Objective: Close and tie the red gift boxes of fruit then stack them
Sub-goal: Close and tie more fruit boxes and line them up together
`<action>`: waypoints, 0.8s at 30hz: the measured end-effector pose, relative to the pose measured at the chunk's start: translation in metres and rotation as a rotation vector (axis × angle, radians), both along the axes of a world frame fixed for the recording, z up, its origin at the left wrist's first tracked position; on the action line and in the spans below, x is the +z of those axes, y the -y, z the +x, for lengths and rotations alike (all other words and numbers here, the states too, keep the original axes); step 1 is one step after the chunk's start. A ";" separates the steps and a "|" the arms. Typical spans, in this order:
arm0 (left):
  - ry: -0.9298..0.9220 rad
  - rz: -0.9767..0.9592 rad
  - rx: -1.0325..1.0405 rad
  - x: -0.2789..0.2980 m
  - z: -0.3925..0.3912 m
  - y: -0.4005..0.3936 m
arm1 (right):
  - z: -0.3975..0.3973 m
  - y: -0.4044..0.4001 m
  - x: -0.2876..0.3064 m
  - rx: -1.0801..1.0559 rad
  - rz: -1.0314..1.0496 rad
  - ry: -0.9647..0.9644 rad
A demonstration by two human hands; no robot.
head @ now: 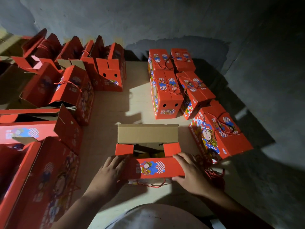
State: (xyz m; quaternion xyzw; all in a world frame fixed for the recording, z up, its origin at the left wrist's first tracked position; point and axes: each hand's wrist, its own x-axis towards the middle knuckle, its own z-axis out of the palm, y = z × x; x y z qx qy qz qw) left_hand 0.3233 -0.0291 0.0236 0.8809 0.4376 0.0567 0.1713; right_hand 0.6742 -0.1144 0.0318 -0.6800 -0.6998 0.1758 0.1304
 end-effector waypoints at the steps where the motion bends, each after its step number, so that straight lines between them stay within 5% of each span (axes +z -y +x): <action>1: -0.002 0.000 -0.003 0.001 0.000 0.000 | 0.000 0.000 0.000 0.005 0.011 0.022; 12: -0.021 0.012 0.064 -0.005 -0.001 0.018 | -0.001 0.003 -0.002 0.026 -0.061 -0.001; 16: -0.037 0.030 0.060 -0.010 0.000 0.029 | -0.002 0.009 -0.012 0.009 -0.131 0.156; 24: 0.238 0.061 0.110 0.003 0.003 0.006 | -0.001 0.001 -0.002 -0.099 -0.036 -0.135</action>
